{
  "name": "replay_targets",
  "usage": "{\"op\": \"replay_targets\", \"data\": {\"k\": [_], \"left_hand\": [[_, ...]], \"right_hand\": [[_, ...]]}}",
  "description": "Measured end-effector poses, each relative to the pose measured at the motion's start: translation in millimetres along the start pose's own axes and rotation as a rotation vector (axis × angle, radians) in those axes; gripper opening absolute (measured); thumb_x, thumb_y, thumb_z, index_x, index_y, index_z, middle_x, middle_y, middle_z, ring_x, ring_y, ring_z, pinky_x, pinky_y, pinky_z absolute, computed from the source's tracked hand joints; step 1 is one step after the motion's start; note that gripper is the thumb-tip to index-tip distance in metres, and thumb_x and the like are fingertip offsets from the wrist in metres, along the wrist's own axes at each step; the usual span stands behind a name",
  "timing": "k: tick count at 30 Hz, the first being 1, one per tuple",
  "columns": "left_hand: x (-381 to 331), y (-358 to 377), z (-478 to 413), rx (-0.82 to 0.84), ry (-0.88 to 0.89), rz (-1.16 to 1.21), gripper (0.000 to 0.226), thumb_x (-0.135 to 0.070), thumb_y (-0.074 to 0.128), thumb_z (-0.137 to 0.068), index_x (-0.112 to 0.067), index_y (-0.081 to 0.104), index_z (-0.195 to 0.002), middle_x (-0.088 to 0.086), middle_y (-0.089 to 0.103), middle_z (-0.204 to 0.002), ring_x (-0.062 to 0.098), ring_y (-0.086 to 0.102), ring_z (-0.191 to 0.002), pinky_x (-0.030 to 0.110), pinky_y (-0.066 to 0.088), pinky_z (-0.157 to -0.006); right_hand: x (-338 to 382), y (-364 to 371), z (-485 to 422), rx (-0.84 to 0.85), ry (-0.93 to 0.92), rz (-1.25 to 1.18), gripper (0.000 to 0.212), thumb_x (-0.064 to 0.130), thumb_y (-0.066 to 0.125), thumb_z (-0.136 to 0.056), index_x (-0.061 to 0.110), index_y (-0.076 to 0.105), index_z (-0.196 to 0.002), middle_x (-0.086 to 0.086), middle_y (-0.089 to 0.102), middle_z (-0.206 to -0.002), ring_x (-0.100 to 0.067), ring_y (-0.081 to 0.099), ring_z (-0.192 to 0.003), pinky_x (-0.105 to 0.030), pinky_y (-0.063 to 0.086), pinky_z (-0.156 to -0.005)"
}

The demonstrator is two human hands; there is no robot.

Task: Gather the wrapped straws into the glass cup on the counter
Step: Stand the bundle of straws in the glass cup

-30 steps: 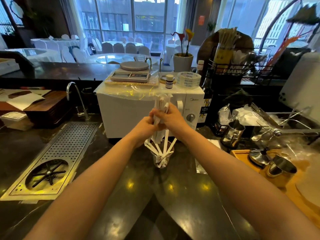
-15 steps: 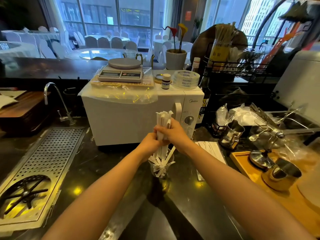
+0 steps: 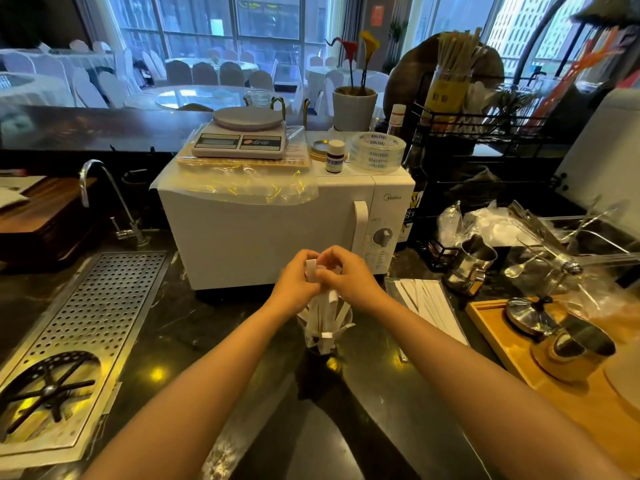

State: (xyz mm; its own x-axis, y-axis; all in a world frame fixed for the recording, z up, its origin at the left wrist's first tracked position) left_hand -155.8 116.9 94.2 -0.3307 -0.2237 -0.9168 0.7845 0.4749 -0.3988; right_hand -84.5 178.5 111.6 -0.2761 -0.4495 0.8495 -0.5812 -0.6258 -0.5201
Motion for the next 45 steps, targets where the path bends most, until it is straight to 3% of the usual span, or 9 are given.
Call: {"op": "replay_targets", "data": {"k": [3, 5, 10, 15, 19, 23, 27, 33, 45], "left_hand": [[-6, -1, 1, 0.011, 0.062, -0.152, 0.056, -0.007, 0.061, -0.083, -0.017, 0.036, -0.132, 0.014, 0.051, -0.132, 0.028, 0.051, -0.119, 0.035, 0.047, -0.093], [-9, -1, 2, 0.017, 0.125, -0.267, 0.061, -0.008, 0.059, -0.084, -0.018, 0.032, -0.137, 0.012, 0.049, -0.135, 0.026, 0.048, -0.124, 0.034, 0.043, -0.099], [-6, 3, 3, 0.054, 0.261, -0.575, 0.046, -0.012, 0.048, -0.090, -0.013, 0.040, -0.136, 0.008, 0.049, -0.136, 0.022, 0.047, -0.124, 0.028, 0.037, -0.102], [-2, 4, 4, 0.037, 0.332, -0.837, 0.040, -0.022, 0.039, -0.093, -0.017, 0.044, -0.133, 0.003, 0.054, -0.136, 0.020, 0.047, -0.126, 0.035, 0.034, -0.106], [9, 4, 6, 0.091, 0.276, -0.961, 0.043, -0.027, 0.031, -0.096, -0.017, 0.035, -0.138, 0.001, 0.036, -0.150, 0.018, 0.022, -0.142, 0.043, 0.012, -0.116], [18, 2, 6, 0.134, 0.224, -1.086, 0.053, -0.036, 0.024, -0.097, -0.017, 0.014, -0.145, 0.003, 0.003, -0.158, 0.018, -0.003, -0.146, 0.046, 0.000, -0.117], [21, -1, 7, 0.125, 0.232, -1.141, 0.058, -0.045, 0.022, -0.095, -0.023, 0.006, -0.146, 0.005, -0.014, -0.157, 0.023, -0.018, -0.143, 0.049, -0.007, -0.115], [26, -10, 11, 0.129, 0.193, -1.115, 0.061, -0.050, 0.019, -0.093, -0.030, -0.005, -0.145, 0.005, -0.019, -0.156, 0.023, -0.023, -0.142, 0.049, -0.010, -0.115], [7, -12, 11, 0.091, 0.275, -0.884, 0.060, -0.049, 0.019, -0.094, -0.031, -0.016, -0.139, 0.000, -0.019, -0.155, 0.015, -0.020, -0.142, 0.040, -0.009, -0.116]], "right_hand": [[2, 2, 2, 0.018, -0.059, 0.188, 0.027, 0.014, 0.049, -0.092, 0.003, 0.058, -0.115, -0.015, 0.062, -0.115, -0.022, 0.057, -0.100, -0.018, 0.043, -0.077], [4, 5, 4, 0.059, -0.090, 0.304, 0.029, 0.015, 0.045, -0.094, 0.004, 0.059, -0.116, -0.016, 0.063, -0.116, -0.026, 0.058, -0.105, -0.025, 0.041, -0.080], [-3, 11, 7, 0.141, -0.144, 0.598, 0.027, 0.019, 0.039, -0.095, 0.007, 0.062, -0.105, -0.014, 0.064, -0.110, -0.028, 0.057, -0.103, -0.038, 0.047, -0.086], [-13, 16, 10, 0.227, -0.145, 0.682, 0.032, 0.020, 0.036, -0.097, 0.009, 0.057, -0.119, -0.012, 0.059, -0.125, -0.026, 0.052, -0.116, -0.036, 0.042, -0.098], [-15, 17, 13, 0.311, -0.137, 0.811, 0.044, 0.022, 0.033, -0.098, 0.012, 0.034, -0.141, -0.007, 0.032, -0.152, -0.024, 0.019, -0.144, -0.038, 0.019, -0.116], [-19, 15, 17, 0.333, -0.081, 0.885, 0.053, 0.030, 0.032, -0.098, 0.014, 0.017, -0.146, -0.005, 0.011, -0.159, -0.020, -0.002, -0.147, -0.042, 0.004, -0.118], [-23, 16, 21, 0.345, -0.051, 0.898, 0.059, 0.039, 0.032, -0.097, 0.020, 0.008, -0.148, -0.002, -0.002, -0.160, -0.020, -0.012, -0.146, -0.043, -0.003, -0.118], [-25, 15, 23, 0.318, 0.013, 0.874, 0.067, 0.048, 0.027, -0.095, 0.022, -0.005, -0.147, -0.001, -0.015, -0.158, -0.021, -0.018, -0.145, -0.046, -0.006, -0.117], [-19, 7, 26, 0.228, 0.062, 0.767, 0.069, 0.050, 0.026, -0.094, 0.020, -0.008, -0.147, -0.001, -0.014, -0.158, -0.018, -0.014, -0.145, -0.043, -0.005, -0.117]]}}
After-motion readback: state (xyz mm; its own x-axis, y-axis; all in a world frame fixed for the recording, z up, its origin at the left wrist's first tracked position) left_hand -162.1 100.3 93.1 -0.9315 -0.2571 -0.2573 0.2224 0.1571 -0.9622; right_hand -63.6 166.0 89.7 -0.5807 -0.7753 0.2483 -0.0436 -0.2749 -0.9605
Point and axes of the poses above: each hand's wrist, its own z-axis away from the middle knuckle, its own y-axis out of the palm, x = y × z, the point moved 6 cm from there along -z, towards the middle knuckle
